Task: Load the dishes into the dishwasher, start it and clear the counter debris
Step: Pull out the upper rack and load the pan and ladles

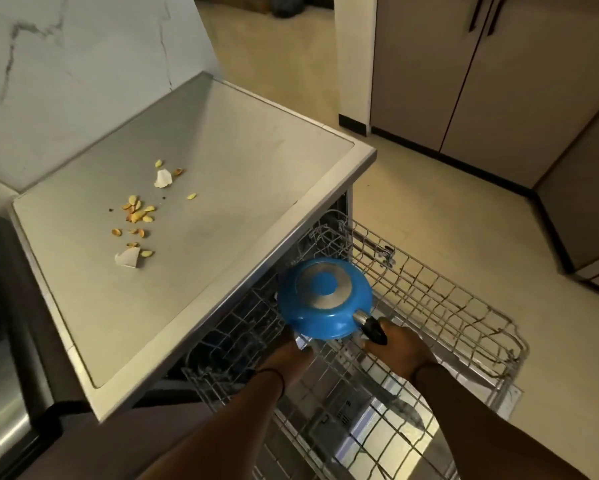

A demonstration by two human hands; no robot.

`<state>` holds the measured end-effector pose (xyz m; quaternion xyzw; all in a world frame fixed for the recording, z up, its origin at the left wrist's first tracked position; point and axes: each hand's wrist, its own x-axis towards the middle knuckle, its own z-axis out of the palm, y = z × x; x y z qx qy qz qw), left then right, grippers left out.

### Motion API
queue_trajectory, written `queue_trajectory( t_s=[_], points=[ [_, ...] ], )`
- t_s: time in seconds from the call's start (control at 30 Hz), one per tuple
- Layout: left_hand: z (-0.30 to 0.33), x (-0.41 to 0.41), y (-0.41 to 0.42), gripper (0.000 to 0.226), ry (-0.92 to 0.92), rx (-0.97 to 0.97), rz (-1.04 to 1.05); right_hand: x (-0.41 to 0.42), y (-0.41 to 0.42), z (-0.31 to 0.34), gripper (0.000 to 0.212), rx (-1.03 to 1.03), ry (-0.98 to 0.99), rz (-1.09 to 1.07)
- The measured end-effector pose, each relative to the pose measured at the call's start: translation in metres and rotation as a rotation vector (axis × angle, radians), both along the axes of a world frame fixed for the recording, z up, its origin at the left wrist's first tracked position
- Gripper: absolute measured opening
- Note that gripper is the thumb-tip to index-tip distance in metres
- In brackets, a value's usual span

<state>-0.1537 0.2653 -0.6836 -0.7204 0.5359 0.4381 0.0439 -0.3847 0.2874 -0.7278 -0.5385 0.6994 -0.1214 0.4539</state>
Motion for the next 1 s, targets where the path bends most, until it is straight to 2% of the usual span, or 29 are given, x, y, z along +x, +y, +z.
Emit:
queue_trajectory(
  t_s=[0.07, 0.17, 0.4, 0.53, 0.63, 0.7, 0.8, 0.87, 1.0],
  points=[
    [-0.013, -0.001, -0.004, 0.062, 0.028, -0.006, 0.082, 0.001, -0.010, -0.013, 0.026, 0.005, 0.008, 0.017],
    [-0.026, -0.005, -0.013, 0.062, 0.070, -0.022, 0.161, -0.002, -0.019, -0.031, 0.035, -0.029, 0.148, 0.094],
    [-0.046, -0.028, -0.045, 0.074, 0.207, 0.000, 0.099, -0.013, -0.039, -0.060, 0.041, -0.175, 0.276, 0.096],
    [-0.064, -0.039, -0.059, 0.087, 0.171, 0.007, 0.004, -0.014, -0.053, -0.075, 0.038, -0.185, 0.259, 0.107],
    [-0.071, -0.041, -0.057, 0.083, 0.101, -0.008, -0.098, -0.010, -0.060, -0.087, 0.035, -0.178, 0.299, 0.072],
    [-0.078, -0.036, -0.054, 0.079, 0.069, -0.028, -0.142, -0.002, -0.057, -0.095, 0.034, -0.225, 0.377, 0.047],
    [-0.081, -0.033, -0.047, 0.079, 0.046, -0.017, -0.160, 0.006, -0.050, -0.105, 0.036, -0.323, 0.603, 0.076],
    [-0.085, -0.028, -0.043, 0.079, 0.038, -0.011, -0.155, 0.007, -0.048, -0.102, 0.039, -0.356, 0.666, 0.047],
    [-0.081, -0.014, -0.036, 0.081, -0.001, -0.016, -0.135, 0.012, -0.044, -0.087, 0.032, -0.398, 0.569, 0.039]
  ],
)
